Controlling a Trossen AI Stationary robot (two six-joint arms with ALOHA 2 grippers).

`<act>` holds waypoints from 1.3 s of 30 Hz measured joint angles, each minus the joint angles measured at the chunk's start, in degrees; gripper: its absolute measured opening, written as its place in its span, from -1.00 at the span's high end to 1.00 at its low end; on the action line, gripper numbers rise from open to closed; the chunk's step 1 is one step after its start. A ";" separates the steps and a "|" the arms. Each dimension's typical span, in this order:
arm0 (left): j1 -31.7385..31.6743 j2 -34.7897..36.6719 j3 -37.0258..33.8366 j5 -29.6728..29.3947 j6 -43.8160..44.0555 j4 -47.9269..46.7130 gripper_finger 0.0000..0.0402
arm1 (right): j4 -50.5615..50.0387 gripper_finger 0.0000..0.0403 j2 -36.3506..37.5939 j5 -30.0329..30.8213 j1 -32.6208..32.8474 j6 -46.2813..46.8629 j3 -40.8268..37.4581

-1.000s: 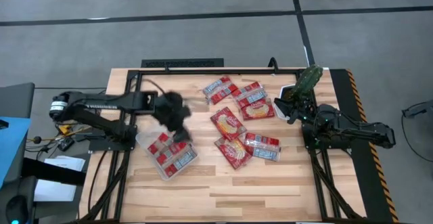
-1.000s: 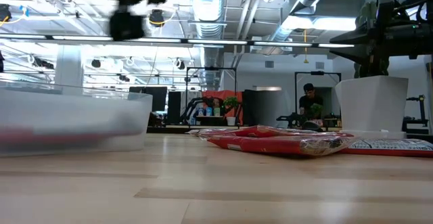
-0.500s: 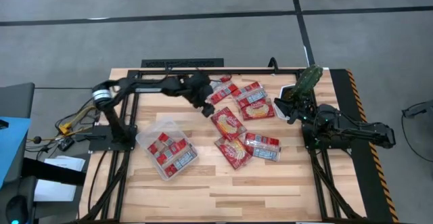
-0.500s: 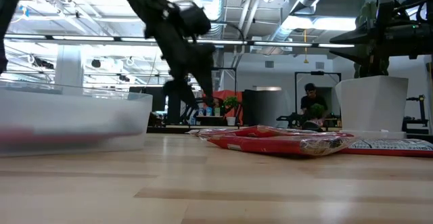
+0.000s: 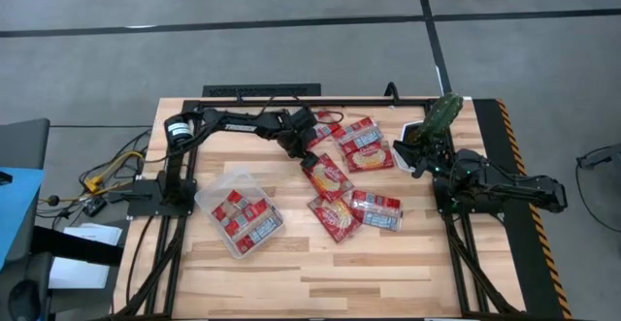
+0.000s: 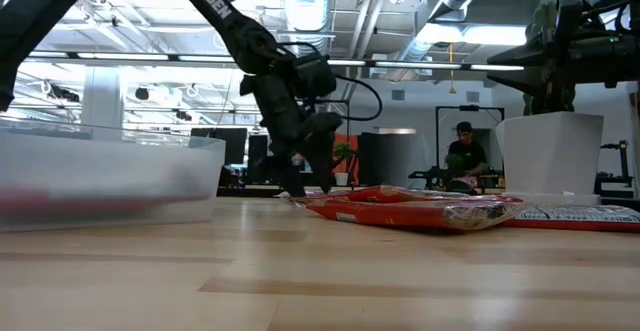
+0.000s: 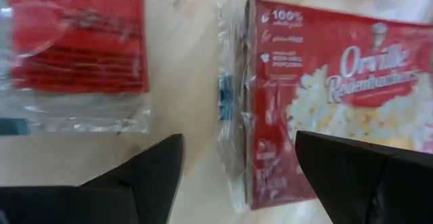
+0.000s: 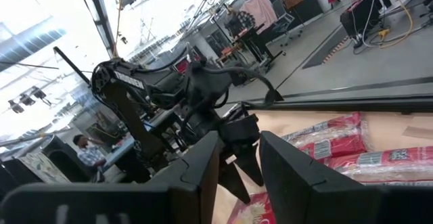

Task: Sort popcorn bags into baskets
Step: Put the red popcorn bag into the transparent bin

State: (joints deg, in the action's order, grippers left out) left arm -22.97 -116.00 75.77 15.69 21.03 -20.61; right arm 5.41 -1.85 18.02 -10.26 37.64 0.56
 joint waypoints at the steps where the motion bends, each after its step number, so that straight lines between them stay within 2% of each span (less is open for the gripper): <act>1: 0.24 -0.34 0.11 0.07 0.02 0.32 -0.36 | 0.00 0.34 0.00 0.02 0.00 -0.04 0.00; 4: 0.88 -1.67 0.26 2.33 0.93 1.36 -0.30 | -0.08 0.34 0.00 0.02 0.00 -0.23 0.00; 7: 1.72 -2.88 0.25 2.58 1.54 1.18 -0.10 | -0.22 0.32 0.00 0.03 0.00 -0.33 0.00; 12: 2.26 -3.02 0.15 -1.03 0.67 1.14 0.44 | -0.26 0.31 0.00 0.04 0.00 -0.47 0.00; 15: 1.74 -3.15 0.09 -0.15 -0.29 1.01 0.79 | -0.26 0.33 0.00 0.03 0.00 -0.53 0.00; 17: 1.54 -3.24 0.06 1.20 -0.21 0.91 0.94 | -0.26 0.35 0.00 0.02 0.00 -0.56 0.00; 22: 1.69 -2.04 0.22 5.55 -0.96 -1.45 0.99 | -0.28 0.37 0.00 0.03 0.00 -0.64 0.00; 25: 1.88 -0.76 2.47 6.59 -3.77 -6.73 1.00 | -0.28 0.36 0.00 0.04 0.00 -0.65 0.00; 39: 6.35 5.40 26.67 5.24 -32.93 -44.38 1.00 | -0.31 0.38 0.00 0.04 0.00 -0.70 -0.02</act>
State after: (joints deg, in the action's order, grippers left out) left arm -16.61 -110.60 102.44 20.93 -11.90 -64.98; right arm 5.10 -1.85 18.06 -10.26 36.95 0.54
